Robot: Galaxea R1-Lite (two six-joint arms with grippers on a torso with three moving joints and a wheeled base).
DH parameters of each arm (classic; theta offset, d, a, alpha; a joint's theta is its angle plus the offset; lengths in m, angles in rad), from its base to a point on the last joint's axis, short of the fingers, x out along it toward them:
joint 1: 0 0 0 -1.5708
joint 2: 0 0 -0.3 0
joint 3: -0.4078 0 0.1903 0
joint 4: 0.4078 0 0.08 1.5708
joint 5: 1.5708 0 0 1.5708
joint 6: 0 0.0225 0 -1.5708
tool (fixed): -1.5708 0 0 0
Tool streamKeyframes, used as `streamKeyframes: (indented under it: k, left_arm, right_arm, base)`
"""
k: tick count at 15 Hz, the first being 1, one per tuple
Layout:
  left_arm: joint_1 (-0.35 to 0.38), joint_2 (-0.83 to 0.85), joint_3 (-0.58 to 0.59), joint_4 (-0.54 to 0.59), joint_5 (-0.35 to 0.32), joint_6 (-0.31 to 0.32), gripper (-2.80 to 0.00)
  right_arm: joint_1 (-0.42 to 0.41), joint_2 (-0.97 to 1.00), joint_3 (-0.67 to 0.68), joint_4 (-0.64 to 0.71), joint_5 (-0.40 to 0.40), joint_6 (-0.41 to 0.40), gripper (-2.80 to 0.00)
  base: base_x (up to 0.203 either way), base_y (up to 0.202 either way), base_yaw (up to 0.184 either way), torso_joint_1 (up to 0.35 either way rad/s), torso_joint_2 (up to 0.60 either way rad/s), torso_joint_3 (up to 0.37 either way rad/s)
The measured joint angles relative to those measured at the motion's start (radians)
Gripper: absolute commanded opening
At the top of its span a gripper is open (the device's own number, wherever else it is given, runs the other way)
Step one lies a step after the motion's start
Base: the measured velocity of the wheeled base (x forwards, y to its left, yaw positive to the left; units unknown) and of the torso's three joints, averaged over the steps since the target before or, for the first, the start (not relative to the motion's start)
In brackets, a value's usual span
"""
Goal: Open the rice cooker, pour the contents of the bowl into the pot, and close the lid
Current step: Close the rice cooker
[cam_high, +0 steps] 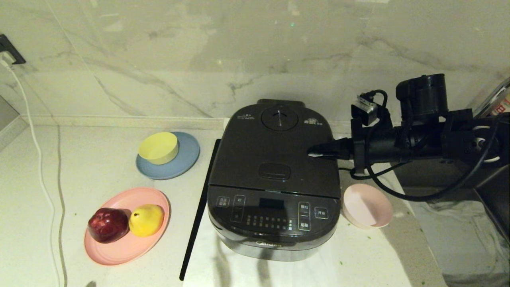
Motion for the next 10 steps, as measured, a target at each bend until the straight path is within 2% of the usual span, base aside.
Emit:
streamKeyframes:
  k: [7, 9, 10]
  left_arm:
    - [0.0, 0.0, -0.002, 0.017, 0.002, 0.055, -2.8]
    - [0.0, 0.01, -0.07, 0.025, 0.018, 0.056, -2.8]
    - [0.0, 0.035, -0.145, 0.028, 0.025, 0.049, -2.8]
  right_arm:
    - [0.019, 0.02, -0.05, 0.079, -0.048, -0.001, -2.8]
    - [0.02, 0.016, -0.043, 0.079, -0.052, -0.002, -2.8]
    - [0.019, 0.016, -0.042, 0.078, -0.053, -0.002, -2.8]
  base:
    - [0.0, 0.0, 0.0, 0.0, 0.0, 0.0]
    - [0.0, 0.0, 0.0, 0.0, 0.0, 0.0]
    - [0.0, 0.0, 0.0, 0.0, 0.0, 0.0]
